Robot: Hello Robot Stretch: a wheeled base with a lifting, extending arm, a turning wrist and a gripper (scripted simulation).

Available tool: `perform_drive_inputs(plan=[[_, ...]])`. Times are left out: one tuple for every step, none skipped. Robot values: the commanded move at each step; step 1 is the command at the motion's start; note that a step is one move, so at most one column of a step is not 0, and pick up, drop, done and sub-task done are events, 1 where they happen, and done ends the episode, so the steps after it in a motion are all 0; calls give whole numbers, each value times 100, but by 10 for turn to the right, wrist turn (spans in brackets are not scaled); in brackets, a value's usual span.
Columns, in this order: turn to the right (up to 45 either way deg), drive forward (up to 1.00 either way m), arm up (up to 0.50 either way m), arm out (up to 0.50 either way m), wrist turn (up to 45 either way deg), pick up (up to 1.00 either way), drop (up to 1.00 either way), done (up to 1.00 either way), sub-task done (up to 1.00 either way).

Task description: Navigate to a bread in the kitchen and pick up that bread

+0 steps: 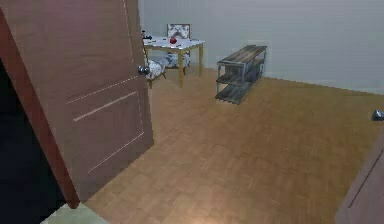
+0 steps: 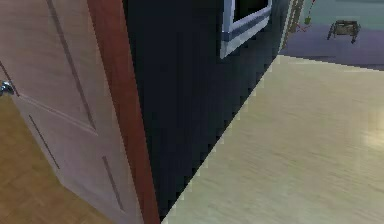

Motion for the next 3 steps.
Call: perform_drive_inputs(plan=[[0, 30, 0, 0, 0, 0, 0, 0, 0], [330, 0, 0, 0, 0, 0, 0, 0, 0], [0, 100, 0, 0, 0, 0, 0, 0, 0]])
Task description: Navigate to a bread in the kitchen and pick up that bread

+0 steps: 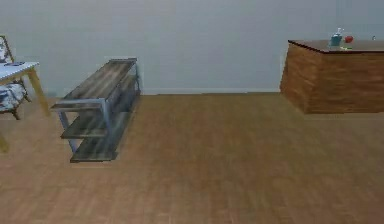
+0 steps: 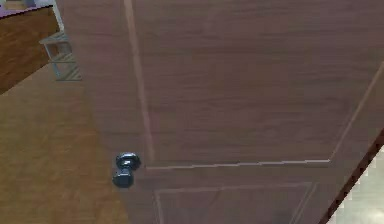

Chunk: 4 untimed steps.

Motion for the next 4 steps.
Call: perform_drive_inputs(plan=[[0, 40, 0, 0, 0, 0, 0, 0, 0], [450, 0, 0, 0, 0, 0, 0, 0, 0], [90, 0, 0, 0, 0, 0, 0, 0, 0], [0, 100, 0, 0, 0, 0, 0, 0, 0]])
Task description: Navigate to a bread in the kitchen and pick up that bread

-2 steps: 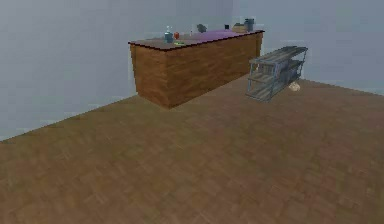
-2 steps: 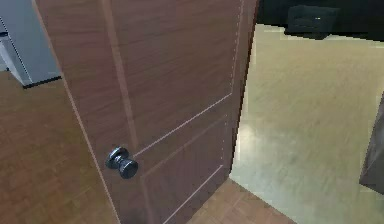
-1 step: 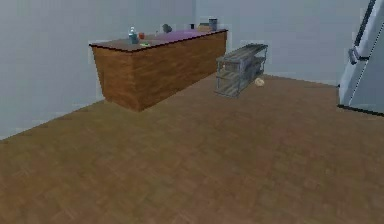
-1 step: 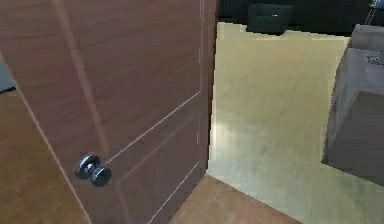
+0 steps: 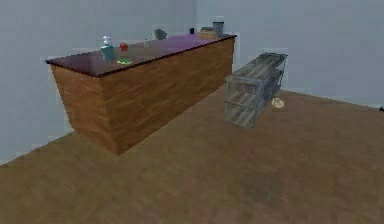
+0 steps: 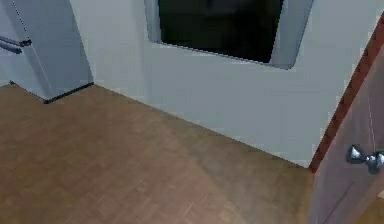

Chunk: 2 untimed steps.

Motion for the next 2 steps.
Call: perform_drive_inputs(plan=[[0, 100, 0, 0, 0, 0, 0, 0, 0], [30, 0, 0, 0, 0, 0, 0, 0, 0]])
